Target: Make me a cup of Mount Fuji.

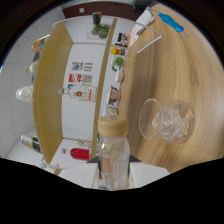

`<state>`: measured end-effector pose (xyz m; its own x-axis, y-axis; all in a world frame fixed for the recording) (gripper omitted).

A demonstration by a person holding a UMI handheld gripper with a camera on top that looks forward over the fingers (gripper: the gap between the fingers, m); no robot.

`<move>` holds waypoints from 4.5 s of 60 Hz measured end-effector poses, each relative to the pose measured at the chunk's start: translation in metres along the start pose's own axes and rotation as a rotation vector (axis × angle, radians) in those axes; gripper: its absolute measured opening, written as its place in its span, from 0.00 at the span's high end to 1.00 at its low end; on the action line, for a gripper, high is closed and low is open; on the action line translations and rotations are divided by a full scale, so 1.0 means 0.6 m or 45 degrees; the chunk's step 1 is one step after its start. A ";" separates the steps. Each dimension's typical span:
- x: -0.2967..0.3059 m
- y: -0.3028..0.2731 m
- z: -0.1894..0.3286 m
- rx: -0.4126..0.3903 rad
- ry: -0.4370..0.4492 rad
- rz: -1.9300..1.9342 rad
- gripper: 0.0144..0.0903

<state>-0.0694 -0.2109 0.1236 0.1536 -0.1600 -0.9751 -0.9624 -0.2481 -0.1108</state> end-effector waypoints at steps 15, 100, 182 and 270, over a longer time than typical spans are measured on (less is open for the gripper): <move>-0.028 -0.002 0.005 -0.025 -0.136 0.440 0.66; 0.103 0.057 0.062 -0.128 0.359 -1.755 0.64; -0.434 -0.185 -0.116 0.039 0.330 -1.755 0.05; 0.003 -0.284 -0.117 0.016 0.375 -1.606 0.56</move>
<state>0.1103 -0.2359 0.1539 0.9926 -0.0273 -0.1179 -0.1196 -0.3720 -0.9205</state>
